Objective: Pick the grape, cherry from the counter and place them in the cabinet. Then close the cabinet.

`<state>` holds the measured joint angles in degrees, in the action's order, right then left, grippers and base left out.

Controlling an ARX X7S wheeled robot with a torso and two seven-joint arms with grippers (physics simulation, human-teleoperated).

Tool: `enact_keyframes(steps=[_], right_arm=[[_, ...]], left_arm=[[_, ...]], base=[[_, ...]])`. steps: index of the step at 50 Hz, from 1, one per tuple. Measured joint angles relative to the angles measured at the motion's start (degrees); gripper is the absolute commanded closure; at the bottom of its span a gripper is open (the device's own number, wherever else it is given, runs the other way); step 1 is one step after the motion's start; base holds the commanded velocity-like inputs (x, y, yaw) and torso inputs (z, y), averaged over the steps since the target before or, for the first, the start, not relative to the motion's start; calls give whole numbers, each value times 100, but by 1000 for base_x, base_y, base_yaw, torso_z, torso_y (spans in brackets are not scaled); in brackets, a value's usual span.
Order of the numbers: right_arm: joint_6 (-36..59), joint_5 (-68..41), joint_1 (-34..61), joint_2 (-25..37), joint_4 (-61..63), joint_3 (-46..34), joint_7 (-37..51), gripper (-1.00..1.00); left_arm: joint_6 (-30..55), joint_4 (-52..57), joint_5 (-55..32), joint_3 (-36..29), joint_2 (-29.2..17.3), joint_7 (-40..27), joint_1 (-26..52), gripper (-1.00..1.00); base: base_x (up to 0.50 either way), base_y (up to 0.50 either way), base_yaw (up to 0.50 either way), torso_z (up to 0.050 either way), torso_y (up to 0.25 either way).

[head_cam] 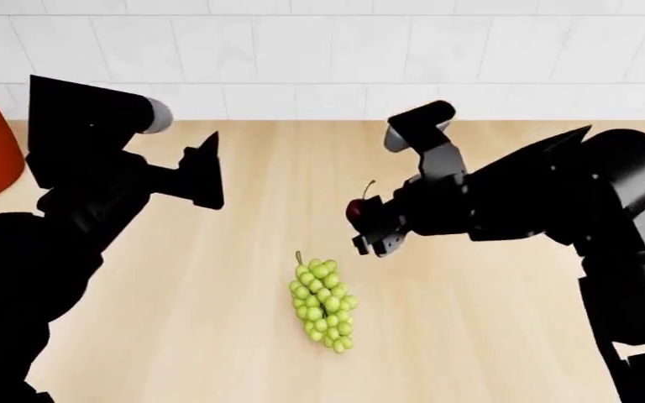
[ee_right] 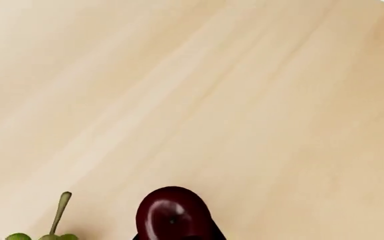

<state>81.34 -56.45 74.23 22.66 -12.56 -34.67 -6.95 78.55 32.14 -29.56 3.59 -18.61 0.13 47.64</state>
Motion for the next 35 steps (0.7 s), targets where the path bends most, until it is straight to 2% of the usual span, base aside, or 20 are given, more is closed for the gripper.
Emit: enact_keyframes(steps=[3,6,15,19,23,29,35], right_arm=[[126,-177,-50,158,293,245,224,100],[266,-376,-107,329,574,506,468,100],[592,-1538,-297,1026,1275,1173,1568,100],[641,-2292,-312,1404,1489,1330,2209,100],[637,-2939,-332,1743,1663,1422,2746,100],[578,-3671,-373,2160,1870,1491,3339,100],[512,-4123,-412,2440,2010,1490,3693,100]], left_arm=[[287,13,-218,41,37,-187,162,-100],[508,-127,-1001,49,-22,-878,371,-100],[766,-1004,-4345,-270,-81,-4241,1041,-100],[702,-1349,-5457,-650,-72,-5614,1231,-100],[485,-1629,-6337,-1067,-58,-6706,1288,-100],[-355,-1836,-7307,-2040,-227,-7739,1260,-100],[-1246,-1929,-8109,-2966,-327,-8288,1303,-100]], base=[[0,0,0,0,0],[0,0,0,0,0],[0,0,0,0,0],[0,0,0,0,0],[0,0,0,0,0],[0,0,0,0,0],[0,0,0,0,0]])
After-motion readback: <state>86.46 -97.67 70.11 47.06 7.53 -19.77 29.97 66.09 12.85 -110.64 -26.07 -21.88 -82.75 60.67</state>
